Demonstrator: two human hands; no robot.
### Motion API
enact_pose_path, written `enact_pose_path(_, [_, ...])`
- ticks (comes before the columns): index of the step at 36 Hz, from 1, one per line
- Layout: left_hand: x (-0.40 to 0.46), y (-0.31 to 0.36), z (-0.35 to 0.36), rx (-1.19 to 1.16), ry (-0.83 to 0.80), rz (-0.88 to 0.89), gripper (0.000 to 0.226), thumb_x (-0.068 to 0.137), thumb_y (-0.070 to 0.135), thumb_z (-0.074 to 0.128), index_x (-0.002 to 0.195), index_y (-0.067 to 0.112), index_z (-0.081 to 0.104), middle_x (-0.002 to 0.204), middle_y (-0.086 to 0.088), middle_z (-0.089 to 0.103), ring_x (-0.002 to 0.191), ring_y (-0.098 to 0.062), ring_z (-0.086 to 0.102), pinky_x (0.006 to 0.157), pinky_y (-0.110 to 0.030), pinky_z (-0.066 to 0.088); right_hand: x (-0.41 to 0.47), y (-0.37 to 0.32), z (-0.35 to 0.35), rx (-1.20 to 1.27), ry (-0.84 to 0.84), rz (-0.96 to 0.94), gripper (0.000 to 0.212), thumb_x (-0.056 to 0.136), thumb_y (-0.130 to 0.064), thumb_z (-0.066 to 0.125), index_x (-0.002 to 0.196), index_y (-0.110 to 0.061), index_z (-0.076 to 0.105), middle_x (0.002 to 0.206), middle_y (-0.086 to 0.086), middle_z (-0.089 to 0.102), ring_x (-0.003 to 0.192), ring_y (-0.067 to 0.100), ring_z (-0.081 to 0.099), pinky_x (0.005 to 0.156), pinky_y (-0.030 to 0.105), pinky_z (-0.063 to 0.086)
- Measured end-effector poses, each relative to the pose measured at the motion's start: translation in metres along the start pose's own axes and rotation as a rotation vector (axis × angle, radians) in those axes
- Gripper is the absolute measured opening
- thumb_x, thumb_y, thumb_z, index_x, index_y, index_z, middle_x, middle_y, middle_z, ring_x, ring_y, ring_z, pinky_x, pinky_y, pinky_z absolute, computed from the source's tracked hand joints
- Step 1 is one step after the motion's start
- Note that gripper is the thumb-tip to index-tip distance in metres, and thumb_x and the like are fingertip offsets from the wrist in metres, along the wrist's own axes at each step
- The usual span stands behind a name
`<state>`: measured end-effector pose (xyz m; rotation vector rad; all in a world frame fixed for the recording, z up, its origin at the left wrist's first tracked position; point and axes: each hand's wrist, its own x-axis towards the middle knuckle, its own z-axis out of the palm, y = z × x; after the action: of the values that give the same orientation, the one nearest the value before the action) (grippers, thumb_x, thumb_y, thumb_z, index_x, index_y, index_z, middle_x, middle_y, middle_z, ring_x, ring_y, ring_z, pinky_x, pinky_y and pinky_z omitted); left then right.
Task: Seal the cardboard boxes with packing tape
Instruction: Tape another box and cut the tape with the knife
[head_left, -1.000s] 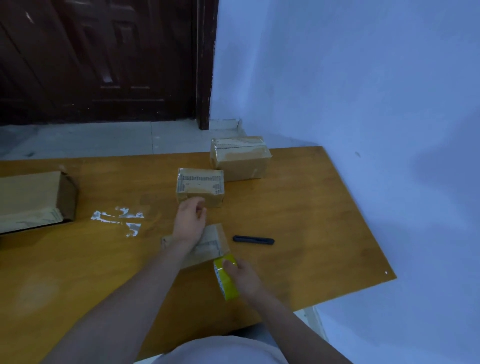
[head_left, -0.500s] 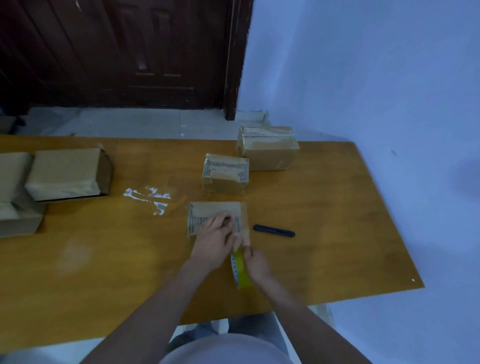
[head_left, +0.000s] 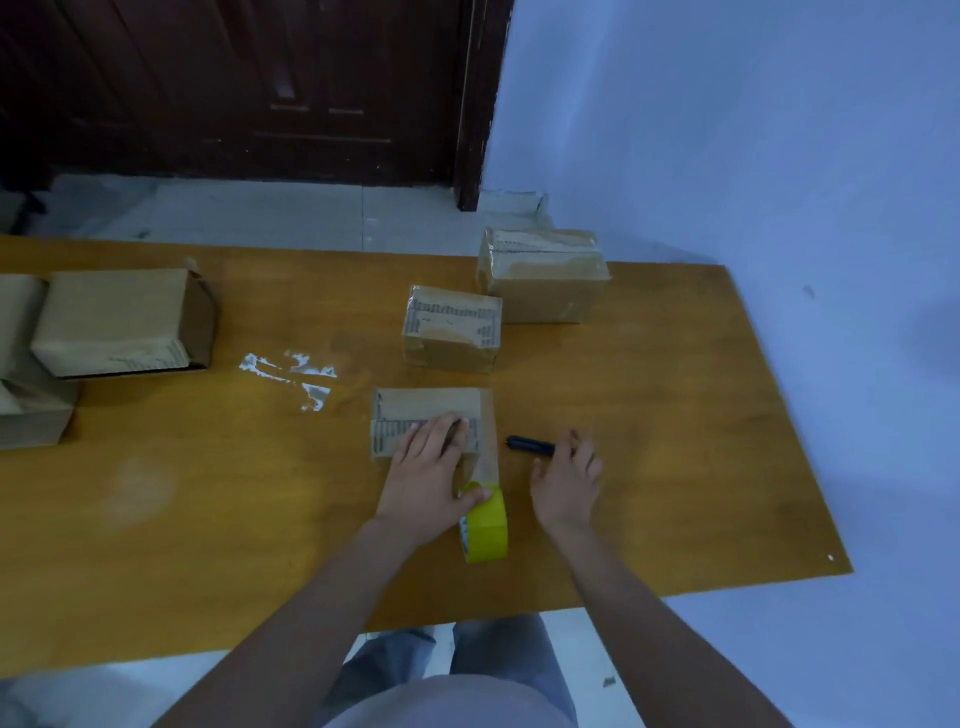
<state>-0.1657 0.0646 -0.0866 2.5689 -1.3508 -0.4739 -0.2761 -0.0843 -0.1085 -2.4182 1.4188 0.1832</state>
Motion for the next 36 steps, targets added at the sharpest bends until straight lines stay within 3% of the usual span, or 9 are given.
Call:
enact_pose_path(3, [0.000, -0.001, 0.001, -0.011, 0.022, 0.006, 0.104, 0.070, 0.078, 0.008, 0.153, 0.017, 0.010, 0.158, -0.001, 0.010, 0.143, -0.016, -0.002, 0.109, -0.027, -0.023, 0.020, 0.011, 0.000, -0.248, -0.098, -0.147, 0.050, 0.100, -0.022, 0.038, 0.147, -0.018, 0.023, 0.151, 0.005, 0.019, 0.139, 0.029, 0.017, 0.115, 0.050, 0.012])
enact_pose_path(6, [0.000, -0.001, 0.001, -0.012, 0.017, 0.002, 0.104, 0.069, 0.079, 0.007, 0.154, 0.017, 0.009, 0.158, -0.001, 0.010, 0.144, -0.018, 0.002, 0.110, -0.028, -0.020, 0.023, 0.020, 0.000, -0.400, -0.103, -0.295, 0.034, 0.100, -0.012, 0.034, 0.133, -0.014, 0.043, 0.136, 0.007, 0.039, 0.129, 0.027, 0.036, 0.111, 0.044, 0.023])
enact_pose_path(10, [0.002, 0.000, -0.003, -0.054, 0.007, -0.007, 0.092, 0.079, 0.078, 0.026, 0.153, 0.029, 0.004, 0.156, -0.001, 0.014, 0.143, -0.021, 0.007, 0.113, -0.032, -0.013, 0.011, 0.034, -0.004, -0.278, -0.108, -0.285, 0.016, 0.100, -0.018, 0.040, 0.113, -0.010, 0.045, 0.115, 0.008, 0.054, 0.100, 0.024, 0.054, 0.079, 0.034, 0.044])
enact_pose_path(13, [0.002, 0.002, -0.008, -0.019, -0.034, -0.001, 0.081, 0.087, 0.070, 0.039, 0.152, 0.034, 0.006, 0.157, -0.001, 0.007, 0.145, -0.022, 0.003, 0.115, -0.036, -0.012, 0.000, 0.039, -0.017, -0.073, -0.107, -0.295, 0.020, 0.100, -0.024, 0.040, 0.112, -0.008, 0.043, 0.097, 0.009, 0.058, 0.070, 0.023, 0.053, 0.056, 0.032, 0.039])
enact_pose_path(16, [0.002, 0.003, -0.011, 0.007, -0.053, 0.003, 0.081, 0.088, 0.070, 0.037, 0.153, 0.033, 0.006, 0.157, 0.000, 0.004, 0.145, -0.022, 0.001, 0.115, -0.037, -0.012, -0.016, 0.037, -0.028, 0.018, 0.092, -0.545, 0.018, 0.095, -0.028, 0.039, 0.109, -0.021, 0.047, 0.085, 0.003, 0.063, 0.052, 0.021, 0.055, 0.038, 0.025, 0.028])
enact_pose_path(22, [0.003, 0.004, -0.013, -0.008, -0.068, 0.010, 0.082, 0.088, 0.069, 0.040, 0.153, 0.031, 0.008, 0.157, -0.003, 0.007, 0.145, -0.025, 0.006, 0.117, -0.040, -0.007, -0.028, 0.030, -0.036, -0.127, 0.316, -0.807, 0.029, 0.078, -0.019, 0.045, 0.093, -0.024, 0.069, 0.077, -0.004, 0.065, 0.055, 0.015, 0.058, 0.038, 0.017, 0.035])
enact_pose_path(25, [0.002, 0.005, -0.014, 0.001, -0.077, 0.002, 0.079, 0.090, 0.067, 0.038, 0.153, 0.032, 0.006, 0.157, -0.001, 0.003, 0.145, -0.025, 0.004, 0.117, -0.040, -0.005, -0.028, 0.024, -0.037, -0.193, 0.337, -0.840, 0.027, 0.067, -0.009, 0.066, 0.090, -0.022, 0.072, 0.073, -0.004, 0.063, 0.057, 0.016, 0.058, 0.041, 0.019, 0.038])
enact_pose_path(30, [0.002, 0.005, -0.015, 0.005, -0.108, -0.006, 0.083, 0.088, 0.073, 0.033, 0.153, 0.033, 0.002, 0.158, 0.000, 0.000, 0.145, -0.025, 0.002, 0.117, -0.039, -0.006, -0.021, 0.032, -0.038, -0.295, 0.201, -0.553, 0.044, 0.041, -0.002, 0.088, 0.076, -0.023, 0.072, 0.061, -0.005, 0.058, 0.047, 0.013, 0.054, 0.031, 0.019, 0.027])
enact_pose_path(36, [0.003, 0.003, -0.011, 0.007, -0.091, -0.002, 0.106, 0.058, 0.082, -0.005, 0.153, 0.033, 0.002, 0.158, -0.001, 0.001, 0.146, -0.024, 0.001, 0.115, -0.038, -0.011, -0.003, 0.053, -0.026, -0.189, -0.090, -0.185, 0.021, 0.098, -0.021, 0.043, 0.114, -0.017, 0.057, 0.105, 0.001, 0.057, 0.091, 0.021, 0.058, 0.070, 0.030, 0.044])
